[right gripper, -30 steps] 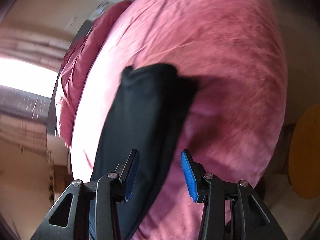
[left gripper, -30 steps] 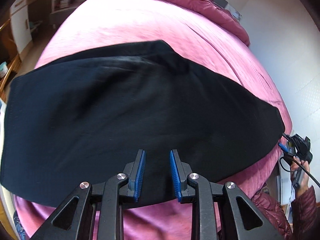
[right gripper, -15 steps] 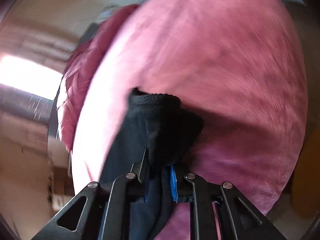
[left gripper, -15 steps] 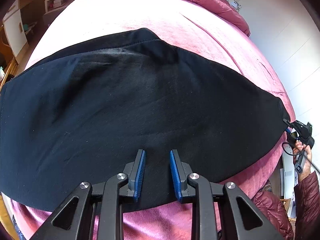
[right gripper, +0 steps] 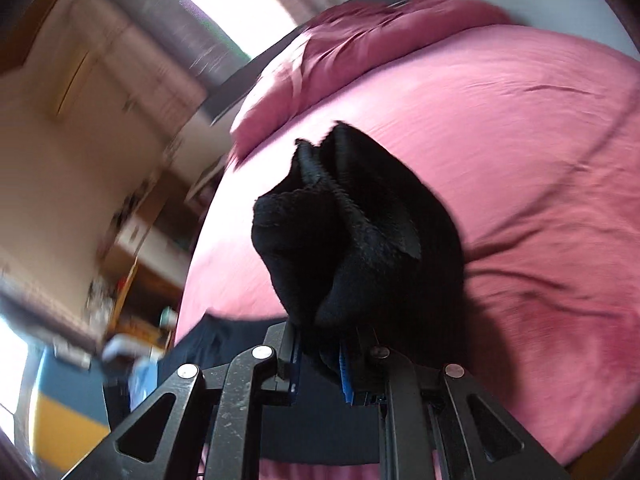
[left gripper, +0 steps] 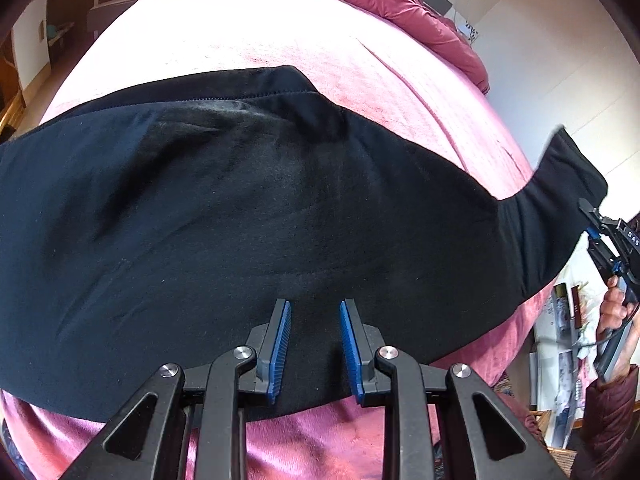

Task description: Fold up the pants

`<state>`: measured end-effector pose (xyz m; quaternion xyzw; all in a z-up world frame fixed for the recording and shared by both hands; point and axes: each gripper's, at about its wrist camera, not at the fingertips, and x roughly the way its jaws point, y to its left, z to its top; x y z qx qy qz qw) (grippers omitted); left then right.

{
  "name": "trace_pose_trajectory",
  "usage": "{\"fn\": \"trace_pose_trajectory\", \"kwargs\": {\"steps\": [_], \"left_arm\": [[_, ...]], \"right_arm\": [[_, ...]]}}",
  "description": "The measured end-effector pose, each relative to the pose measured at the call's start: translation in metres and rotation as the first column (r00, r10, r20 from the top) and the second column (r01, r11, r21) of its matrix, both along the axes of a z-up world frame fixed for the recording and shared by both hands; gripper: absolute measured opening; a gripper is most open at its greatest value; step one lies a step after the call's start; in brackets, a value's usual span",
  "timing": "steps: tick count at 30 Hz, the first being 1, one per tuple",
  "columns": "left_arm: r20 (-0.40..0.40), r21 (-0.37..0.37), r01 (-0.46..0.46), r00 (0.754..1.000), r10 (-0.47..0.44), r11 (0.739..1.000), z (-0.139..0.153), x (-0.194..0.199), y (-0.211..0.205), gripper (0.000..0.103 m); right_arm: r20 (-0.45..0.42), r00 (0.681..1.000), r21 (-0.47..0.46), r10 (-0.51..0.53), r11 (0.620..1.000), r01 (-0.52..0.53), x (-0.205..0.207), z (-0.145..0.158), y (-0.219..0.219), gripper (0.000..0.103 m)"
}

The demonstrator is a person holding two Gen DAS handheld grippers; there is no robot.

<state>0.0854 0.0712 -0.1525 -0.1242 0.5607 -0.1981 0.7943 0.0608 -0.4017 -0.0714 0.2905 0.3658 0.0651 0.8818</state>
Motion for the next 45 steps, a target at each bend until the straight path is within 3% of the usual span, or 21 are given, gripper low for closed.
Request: {"fn": "trace_pose_trajectory", "kwargs": {"steps": [5,9,16,19,21,24,26,31,37,41,43,45], "left_arm": [[-0.013,-0.065,-0.023,1.000,0.022,0.998,0.002,0.004,0.012,0.026],[-0.022,-0.111,-0.032,0.999,0.030,0.993,0.004,0.008,0.018,0.026],[-0.089,-0.245,-0.044,0.996,0.023,0.969,0.000,0.019,0.013,0.034],[-0.140,-0.318,-0.074,0.990,0.030,0.945,-0.005,0.028,0.012,0.046],[-0.170,-0.366,-0.099,0.985,0.039,0.925,-0.009,0.034,0.011,0.053],[-0.208,-0.403,-0.121,0.977,0.038,0.907,-0.012,0.042,0.005,0.054],[-0.228,-0.404,-0.126,0.973,0.033,0.906,-0.015,0.047,-0.001,0.054],[-0.239,-0.356,-0.096,0.971,0.009,0.930,-0.019,0.057,-0.021,0.054],[-0.259,-0.320,-0.092,0.966,0.006,0.943,-0.024,0.064,-0.042,0.054],[-0.249,-0.278,-0.077,0.968,0.006,0.958,-0.024,0.066,-0.055,0.051],[-0.242,-0.265,-0.060,0.970,-0.007,0.962,-0.022,0.069,-0.062,0.028],[-0.230,-0.272,-0.050,0.973,-0.015,0.961,-0.015,0.071,-0.066,0.023]], "right_arm": [[-0.069,0.985,-0.050,0.159,0.985,-0.163,0.024,-0.023,0.076,0.016],[-0.141,0.955,-0.078,0.263,0.958,-0.275,0.036,-0.050,0.130,0.015],[-0.242,0.906,-0.169,0.347,0.904,-0.392,0.043,-0.089,0.190,0.016],[-0.269,0.889,-0.204,0.371,0.880,-0.429,0.044,-0.099,0.202,0.023],[-0.268,0.879,-0.193,0.394,0.872,-0.449,0.044,-0.102,0.206,0.039],[-0.255,0.857,-0.137,0.449,0.860,-0.491,0.037,-0.101,0.210,0.052],[-0.245,0.849,-0.139,0.468,0.850,-0.508,0.030,-0.097,0.213,0.053],[-0.246,0.871,-0.155,0.424,0.870,-0.467,0.002,-0.085,0.178,0.053],[-0.298,0.936,-0.192,0.185,0.949,-0.248,-0.049,-0.085,0.088,0.053],[-0.357,0.934,-0.213,0.027,0.971,-0.109,-0.071,-0.102,0.045,0.055],[-0.369,0.929,-0.211,-0.009,0.975,-0.075,-0.073,-0.107,0.037,0.055],[-0.375,0.927,-0.227,-0.018,0.971,-0.073,-0.069,-0.114,0.040,0.055]]}}
